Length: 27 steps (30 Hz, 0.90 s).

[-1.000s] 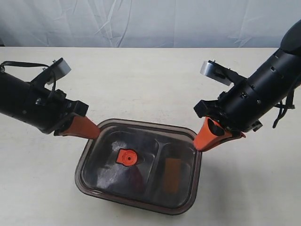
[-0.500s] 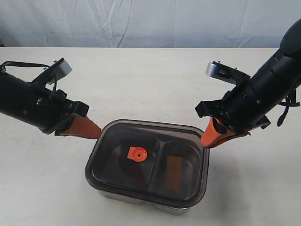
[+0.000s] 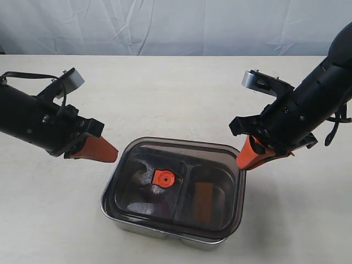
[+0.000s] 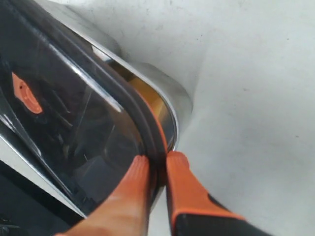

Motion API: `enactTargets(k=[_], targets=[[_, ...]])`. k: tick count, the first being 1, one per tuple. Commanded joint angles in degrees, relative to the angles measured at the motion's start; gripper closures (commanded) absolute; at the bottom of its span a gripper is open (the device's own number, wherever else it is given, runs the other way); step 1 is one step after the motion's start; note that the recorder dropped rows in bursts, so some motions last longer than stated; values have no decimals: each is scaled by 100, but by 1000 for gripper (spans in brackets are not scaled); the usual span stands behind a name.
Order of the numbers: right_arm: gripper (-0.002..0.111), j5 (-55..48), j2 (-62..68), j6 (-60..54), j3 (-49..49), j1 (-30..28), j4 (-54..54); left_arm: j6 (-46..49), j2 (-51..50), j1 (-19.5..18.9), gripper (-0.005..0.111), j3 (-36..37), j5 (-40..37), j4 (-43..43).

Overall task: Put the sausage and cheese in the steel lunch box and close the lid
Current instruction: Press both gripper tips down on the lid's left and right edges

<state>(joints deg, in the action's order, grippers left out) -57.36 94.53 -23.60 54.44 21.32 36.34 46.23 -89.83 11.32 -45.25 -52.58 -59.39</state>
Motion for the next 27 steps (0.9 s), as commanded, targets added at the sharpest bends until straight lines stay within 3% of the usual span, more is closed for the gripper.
enactTargets(k=[1,12,27], targets=[[109,16,22,39,4,-3,-219,27,-4,23,107,21,-25,-48],[109,-22,591,130,4,-3,-157,27,-4,23,107,21,-135,-48],[109,-259,310,105,4,-3,-50,27,-4,23,107,21,-122,-48]])
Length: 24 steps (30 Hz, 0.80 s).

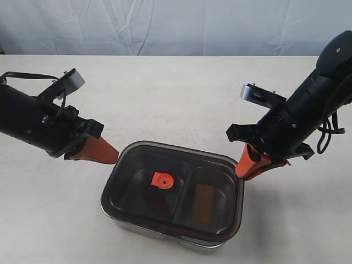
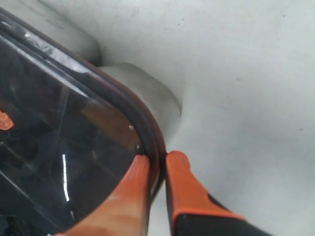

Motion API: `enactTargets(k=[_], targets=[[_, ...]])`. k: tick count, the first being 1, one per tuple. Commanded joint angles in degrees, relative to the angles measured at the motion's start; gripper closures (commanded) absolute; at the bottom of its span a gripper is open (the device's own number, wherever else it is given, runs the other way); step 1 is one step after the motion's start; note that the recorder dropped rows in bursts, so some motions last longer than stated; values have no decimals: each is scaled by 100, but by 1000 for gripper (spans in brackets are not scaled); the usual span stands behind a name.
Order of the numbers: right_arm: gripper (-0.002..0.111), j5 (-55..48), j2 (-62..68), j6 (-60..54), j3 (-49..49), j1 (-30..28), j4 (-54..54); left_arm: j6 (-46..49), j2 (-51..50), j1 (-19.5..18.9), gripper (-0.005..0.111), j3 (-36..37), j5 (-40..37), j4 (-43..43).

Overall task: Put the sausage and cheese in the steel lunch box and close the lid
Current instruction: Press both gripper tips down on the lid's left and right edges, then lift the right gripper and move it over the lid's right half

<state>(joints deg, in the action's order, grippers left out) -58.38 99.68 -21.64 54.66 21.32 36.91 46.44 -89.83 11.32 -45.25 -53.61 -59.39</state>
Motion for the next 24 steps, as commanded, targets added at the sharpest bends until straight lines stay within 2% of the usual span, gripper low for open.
enactTargets(k=[1,16,24], targets=[[109,-156,-276,-90,-19,-3,-106,6,-4,23,107,21,-19,-48],[109,-231,-615,-80,-19,-3,-24,6,-4,23,107,21,-19,-48],[109,1426,-451,68,-8,175,-423,14,-4,23,107,21,-78,-48]])
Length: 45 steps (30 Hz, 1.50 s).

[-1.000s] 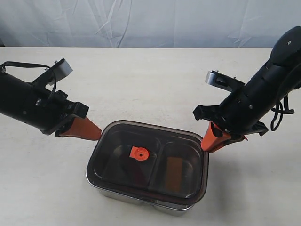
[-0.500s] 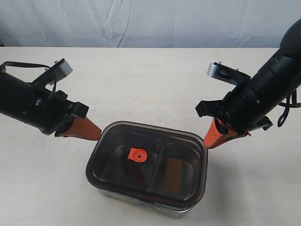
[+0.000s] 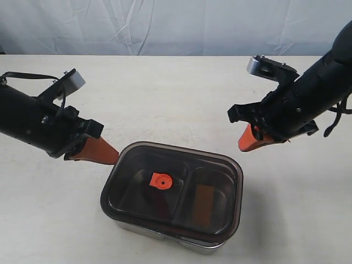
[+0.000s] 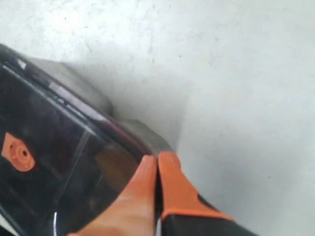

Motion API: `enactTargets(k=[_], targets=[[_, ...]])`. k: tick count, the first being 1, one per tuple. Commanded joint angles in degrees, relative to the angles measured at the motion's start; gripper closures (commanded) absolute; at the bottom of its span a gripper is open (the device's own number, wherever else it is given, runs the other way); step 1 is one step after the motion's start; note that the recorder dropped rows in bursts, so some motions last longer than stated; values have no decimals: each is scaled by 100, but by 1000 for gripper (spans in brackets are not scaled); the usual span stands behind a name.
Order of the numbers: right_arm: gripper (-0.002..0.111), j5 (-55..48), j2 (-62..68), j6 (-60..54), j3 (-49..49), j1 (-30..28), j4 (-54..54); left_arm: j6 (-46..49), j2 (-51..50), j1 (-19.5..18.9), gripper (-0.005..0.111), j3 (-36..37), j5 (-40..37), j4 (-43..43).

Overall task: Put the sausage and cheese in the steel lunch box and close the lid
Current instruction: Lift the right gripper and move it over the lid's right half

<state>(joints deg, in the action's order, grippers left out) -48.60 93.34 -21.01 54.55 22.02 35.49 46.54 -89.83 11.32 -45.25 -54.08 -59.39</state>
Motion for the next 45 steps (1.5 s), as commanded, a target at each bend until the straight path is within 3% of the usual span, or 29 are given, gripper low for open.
enactTargets(k=[1,5,17,45], targets=[[109,653,253,5,3,105,-281,4,-4,23,107,21,-31,-48],[109,917,393,90,3,105,-281,52,-4,23,107,21,-8,-48],[109,239,514,159,3,544,-422,208,-4,23,107,21,-53,-238],[109,-283,158,307,3,544,-547,231,-4,23,107,21,-109,-225]])
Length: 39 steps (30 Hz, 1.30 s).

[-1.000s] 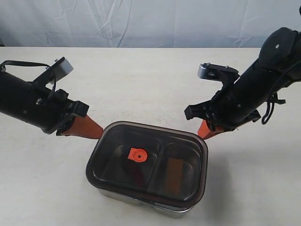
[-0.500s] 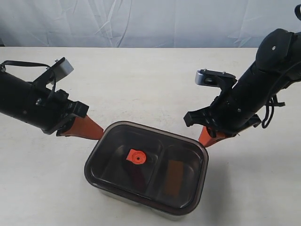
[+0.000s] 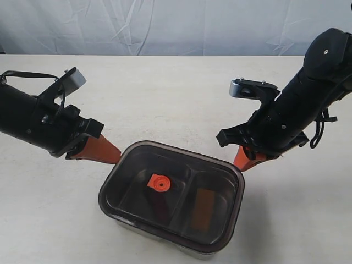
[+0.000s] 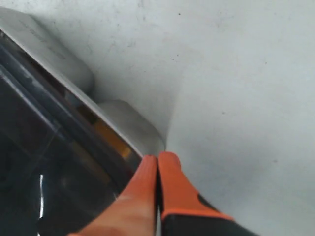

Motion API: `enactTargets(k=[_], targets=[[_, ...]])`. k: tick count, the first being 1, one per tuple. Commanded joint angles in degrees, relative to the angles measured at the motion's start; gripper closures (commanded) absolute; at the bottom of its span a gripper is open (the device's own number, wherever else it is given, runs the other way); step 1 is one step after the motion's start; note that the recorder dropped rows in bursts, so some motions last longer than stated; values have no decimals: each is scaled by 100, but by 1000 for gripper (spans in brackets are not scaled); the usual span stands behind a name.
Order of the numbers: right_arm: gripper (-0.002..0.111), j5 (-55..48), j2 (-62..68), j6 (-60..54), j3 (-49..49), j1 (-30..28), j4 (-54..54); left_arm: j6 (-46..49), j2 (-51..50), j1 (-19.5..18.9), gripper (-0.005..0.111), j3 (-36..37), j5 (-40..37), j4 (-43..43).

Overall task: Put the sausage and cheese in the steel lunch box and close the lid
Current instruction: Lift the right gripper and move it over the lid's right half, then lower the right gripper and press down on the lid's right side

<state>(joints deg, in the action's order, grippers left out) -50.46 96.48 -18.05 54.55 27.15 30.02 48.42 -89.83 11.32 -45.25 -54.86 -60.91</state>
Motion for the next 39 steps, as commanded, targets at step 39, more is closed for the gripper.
enactTargets(k=[39], targets=[[109,-1045,-1366,9,3,32,-190,141,-4,23,107,21,-368,-224]])
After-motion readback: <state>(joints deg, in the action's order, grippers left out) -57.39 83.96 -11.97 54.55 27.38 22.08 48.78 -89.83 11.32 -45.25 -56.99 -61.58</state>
